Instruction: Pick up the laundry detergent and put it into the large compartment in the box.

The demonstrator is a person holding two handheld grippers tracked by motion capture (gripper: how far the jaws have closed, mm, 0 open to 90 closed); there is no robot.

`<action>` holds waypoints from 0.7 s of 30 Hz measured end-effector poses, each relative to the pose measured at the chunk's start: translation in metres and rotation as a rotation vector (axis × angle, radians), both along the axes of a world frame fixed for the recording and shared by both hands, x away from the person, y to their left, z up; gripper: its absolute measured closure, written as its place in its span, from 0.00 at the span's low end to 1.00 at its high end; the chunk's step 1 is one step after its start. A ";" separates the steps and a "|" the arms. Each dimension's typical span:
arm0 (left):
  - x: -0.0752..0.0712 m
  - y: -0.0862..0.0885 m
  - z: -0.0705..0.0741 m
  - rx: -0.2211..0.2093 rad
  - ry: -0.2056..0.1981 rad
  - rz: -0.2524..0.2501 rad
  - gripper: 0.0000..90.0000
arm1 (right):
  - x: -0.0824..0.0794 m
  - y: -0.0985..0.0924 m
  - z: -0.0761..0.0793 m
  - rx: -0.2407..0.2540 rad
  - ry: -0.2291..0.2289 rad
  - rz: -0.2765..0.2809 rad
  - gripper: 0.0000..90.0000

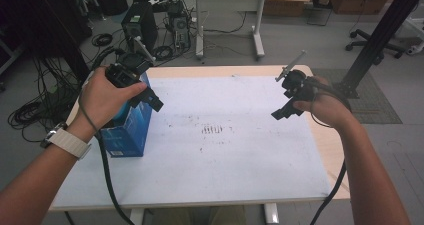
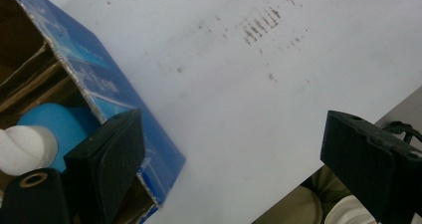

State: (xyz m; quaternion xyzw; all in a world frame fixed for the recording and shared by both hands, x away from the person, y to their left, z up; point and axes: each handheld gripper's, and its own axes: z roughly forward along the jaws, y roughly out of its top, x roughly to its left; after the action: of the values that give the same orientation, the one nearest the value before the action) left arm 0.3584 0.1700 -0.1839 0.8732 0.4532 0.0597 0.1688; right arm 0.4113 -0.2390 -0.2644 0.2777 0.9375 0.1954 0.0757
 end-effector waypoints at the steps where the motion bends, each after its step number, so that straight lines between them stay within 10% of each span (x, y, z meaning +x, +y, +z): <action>1: 0.000 -0.001 -0.001 0.001 0.002 -0.009 0.12 | 0.000 0.000 0.000 0.000 0.000 -0.002 0.07; 21: -0.008 -0.017 -0.006 -0.026 0.004 -0.117 0.12 | 0.003 0.002 -0.001 -0.002 0.005 0.000 0.07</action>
State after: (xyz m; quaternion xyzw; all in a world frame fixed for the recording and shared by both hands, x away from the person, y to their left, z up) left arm 0.3501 0.1530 -0.1900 0.8962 0.4023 0.0421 0.1824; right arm 0.4138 -0.2371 -0.2654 0.2783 0.9378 0.1940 0.0738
